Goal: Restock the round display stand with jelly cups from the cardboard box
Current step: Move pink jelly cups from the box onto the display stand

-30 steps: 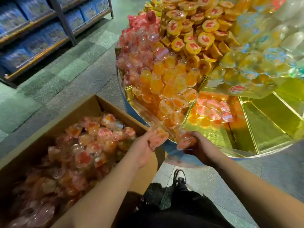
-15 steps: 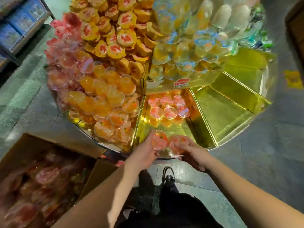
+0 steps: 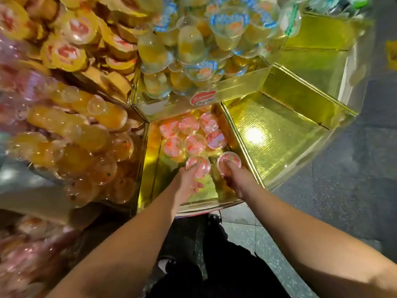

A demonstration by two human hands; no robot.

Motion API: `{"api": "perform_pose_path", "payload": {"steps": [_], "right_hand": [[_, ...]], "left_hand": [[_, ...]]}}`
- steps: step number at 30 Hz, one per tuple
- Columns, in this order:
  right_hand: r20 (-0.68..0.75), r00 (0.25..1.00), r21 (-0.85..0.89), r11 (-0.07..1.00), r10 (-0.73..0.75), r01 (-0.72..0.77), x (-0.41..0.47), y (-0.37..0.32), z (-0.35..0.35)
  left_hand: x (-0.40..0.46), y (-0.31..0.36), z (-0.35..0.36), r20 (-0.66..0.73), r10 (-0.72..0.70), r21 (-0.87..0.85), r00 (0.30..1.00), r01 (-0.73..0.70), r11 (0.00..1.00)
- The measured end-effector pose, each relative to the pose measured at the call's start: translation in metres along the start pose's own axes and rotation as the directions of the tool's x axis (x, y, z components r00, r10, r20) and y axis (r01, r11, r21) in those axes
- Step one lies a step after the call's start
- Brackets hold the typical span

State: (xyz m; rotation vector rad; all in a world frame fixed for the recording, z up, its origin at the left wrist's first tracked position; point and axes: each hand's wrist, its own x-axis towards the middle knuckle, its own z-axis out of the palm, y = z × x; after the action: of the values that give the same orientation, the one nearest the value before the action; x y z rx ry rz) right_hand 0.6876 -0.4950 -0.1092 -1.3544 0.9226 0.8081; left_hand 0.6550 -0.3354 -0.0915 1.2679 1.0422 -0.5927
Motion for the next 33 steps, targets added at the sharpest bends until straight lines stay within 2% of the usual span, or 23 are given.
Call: {"api": "perform_pose_path", "payload": {"steps": [3,8,13,16,21,27,31,33], "right_hand": [[-0.005,0.999,-0.015,0.999,0.045,-0.045,0.015,-0.004,0.004],[-0.005,1.0,-0.039,0.999,0.018,-0.019,0.029,-0.004,0.012],[-0.104,0.994,-0.191,0.98,0.034,-0.054,0.036,-0.007,0.012],[-0.109,0.994,-0.255,0.965,0.027,-0.054,0.043,-0.004,0.012],[-0.109,0.994,-0.254,0.966,0.022,-0.049,0.048,-0.002,0.012],[-0.045,0.998,-0.21,0.977,0.031,-0.04,0.043,-0.001,0.006],[0.053,0.998,-0.19,0.982,0.016,-0.006,0.006,-0.011,-0.002],[0.066,0.998,-0.244,0.97,0.001,0.015,-0.007,-0.01,-0.007]], "left_hand": [[0.016,0.001,0.007,0.007,-0.023,0.076,1.0,0.022,0.997],[0.033,0.0,0.016,0.01,-0.026,0.059,1.0,0.025,0.998],[0.044,-0.001,0.021,-0.002,-0.008,0.049,1.0,0.008,0.999],[0.047,-0.002,0.026,-0.018,0.002,0.048,1.0,-0.001,0.999],[0.048,-0.005,0.028,-0.055,0.059,0.113,0.997,-0.053,0.992],[0.039,-0.002,0.016,-0.029,-0.007,0.107,1.0,0.01,0.994],[0.014,-0.004,-0.009,-0.069,0.077,0.144,0.995,-0.067,0.987],[-0.003,-0.009,-0.029,-0.031,0.12,0.182,0.992,-0.112,0.977]]}}
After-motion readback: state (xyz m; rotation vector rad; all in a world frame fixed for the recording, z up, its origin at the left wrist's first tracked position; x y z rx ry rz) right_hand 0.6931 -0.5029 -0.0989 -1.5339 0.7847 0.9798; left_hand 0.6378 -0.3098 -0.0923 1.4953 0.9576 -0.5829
